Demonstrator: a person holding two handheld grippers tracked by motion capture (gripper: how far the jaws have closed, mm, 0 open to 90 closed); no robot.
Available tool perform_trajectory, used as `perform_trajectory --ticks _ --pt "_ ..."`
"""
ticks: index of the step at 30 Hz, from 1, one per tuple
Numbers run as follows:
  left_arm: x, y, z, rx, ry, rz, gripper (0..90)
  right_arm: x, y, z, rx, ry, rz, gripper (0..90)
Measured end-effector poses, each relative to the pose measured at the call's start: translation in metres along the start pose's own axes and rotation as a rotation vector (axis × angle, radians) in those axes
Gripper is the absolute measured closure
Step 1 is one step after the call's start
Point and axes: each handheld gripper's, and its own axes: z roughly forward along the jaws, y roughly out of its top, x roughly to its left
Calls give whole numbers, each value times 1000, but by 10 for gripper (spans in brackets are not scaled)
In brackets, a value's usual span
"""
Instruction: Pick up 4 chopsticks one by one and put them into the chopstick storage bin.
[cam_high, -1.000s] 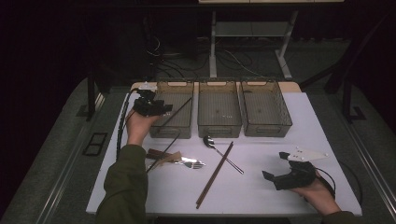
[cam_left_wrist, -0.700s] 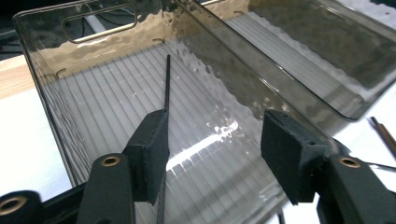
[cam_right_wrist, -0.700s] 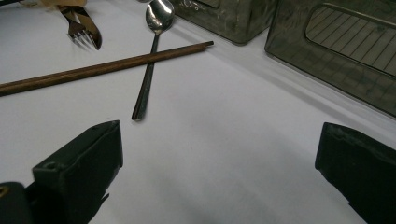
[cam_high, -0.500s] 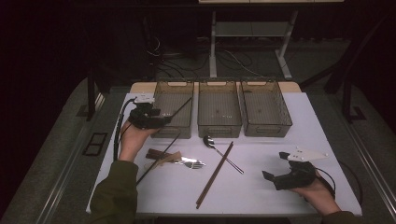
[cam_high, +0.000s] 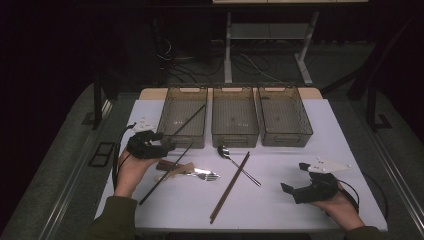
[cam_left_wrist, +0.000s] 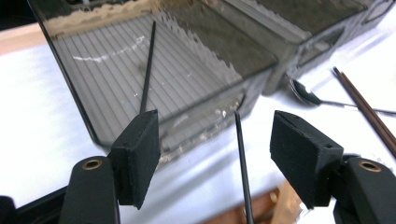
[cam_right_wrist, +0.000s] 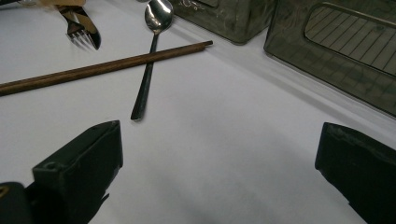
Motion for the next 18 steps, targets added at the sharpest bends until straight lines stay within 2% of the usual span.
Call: perform_trajectory --ticks 13,18 --pt "-9 -39 -18 -11 -8 -16 367 0 0 -1 -1 -4 6 10" --pt "-12 -52 -26 10 2 -4 413 1 0 -1 2 -6 3 10"
